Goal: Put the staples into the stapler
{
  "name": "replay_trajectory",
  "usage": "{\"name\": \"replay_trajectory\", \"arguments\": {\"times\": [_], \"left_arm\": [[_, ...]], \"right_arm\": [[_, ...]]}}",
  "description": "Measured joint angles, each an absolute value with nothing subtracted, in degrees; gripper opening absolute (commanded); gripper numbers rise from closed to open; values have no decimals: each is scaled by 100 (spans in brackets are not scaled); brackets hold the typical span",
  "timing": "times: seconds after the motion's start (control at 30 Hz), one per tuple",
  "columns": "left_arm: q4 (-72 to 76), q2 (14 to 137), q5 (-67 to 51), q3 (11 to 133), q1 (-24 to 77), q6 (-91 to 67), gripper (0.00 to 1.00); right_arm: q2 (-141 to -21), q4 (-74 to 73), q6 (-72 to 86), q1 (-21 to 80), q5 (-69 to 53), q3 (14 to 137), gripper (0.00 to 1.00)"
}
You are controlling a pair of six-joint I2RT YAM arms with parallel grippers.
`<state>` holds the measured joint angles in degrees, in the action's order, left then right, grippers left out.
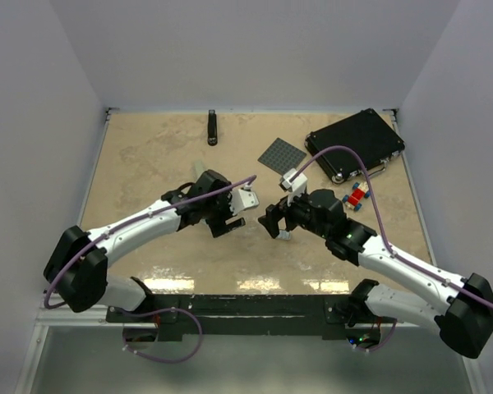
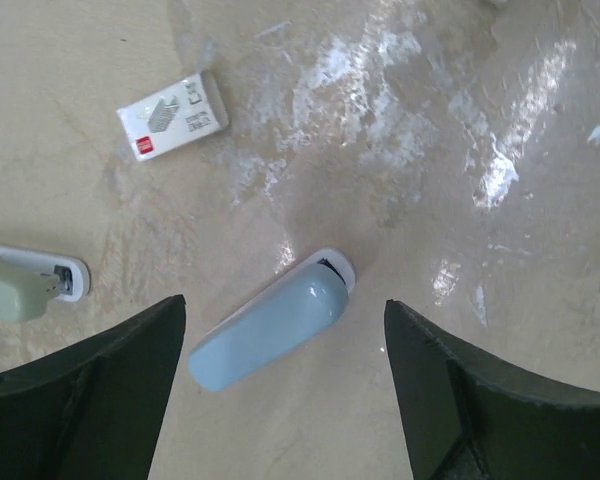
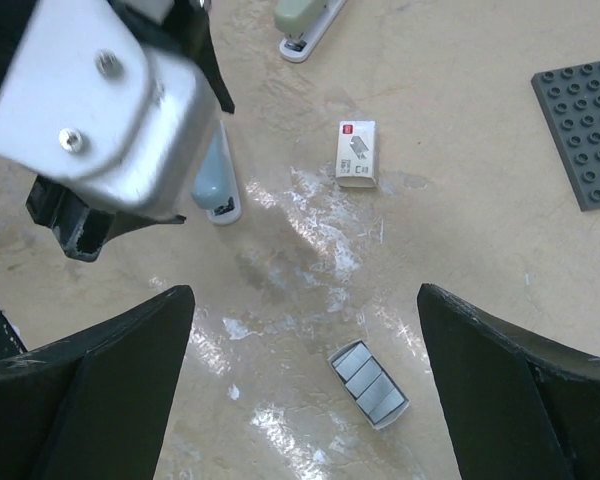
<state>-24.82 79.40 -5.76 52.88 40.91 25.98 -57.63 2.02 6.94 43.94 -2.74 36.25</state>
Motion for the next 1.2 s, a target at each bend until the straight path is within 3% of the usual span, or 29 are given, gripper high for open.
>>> {"name": "replay_trajectory", "arguments": {"times": [0.17,0.4,0.47,0.53,0.57,0.7,0.83,0.93,1.2], "left_arm": [[-2738,8315,-864,5288,4088,3551,76],[-2851,8932,-952,5317,3964,4178,60],[-2886,9096,-965,5395,3938,4274,48],[-2886,9212,-1002,5461,3933,4331,29],[-2882,9249,-1024,5505,3927,4390,13],[-2971,9266,-1107,5601,3911,4418,0],[-3026,9212,-1199,5616,3907,4407,0],[-3120,8914,-1306,5596,3892,4344,0],[-2873,7363,-2707,5450,3352,3894,0]], "right_arm": [[-5627,222,565,4394,-281,3605,99],[-5623,178,449,4394,-259,3599,99],[-5623,178,440,4399,-257,3599,98],[-5618,178,436,4399,-257,3599,98],[-5618,180,429,4399,-257,3599,99],[-5616,180,416,4399,-259,3599,99],[-5616,222,412,4399,-307,3581,98],[-5612,384,423,4397,-580,3527,91],[-5763,1074,-8,4397,-1682,3345,98]]}}
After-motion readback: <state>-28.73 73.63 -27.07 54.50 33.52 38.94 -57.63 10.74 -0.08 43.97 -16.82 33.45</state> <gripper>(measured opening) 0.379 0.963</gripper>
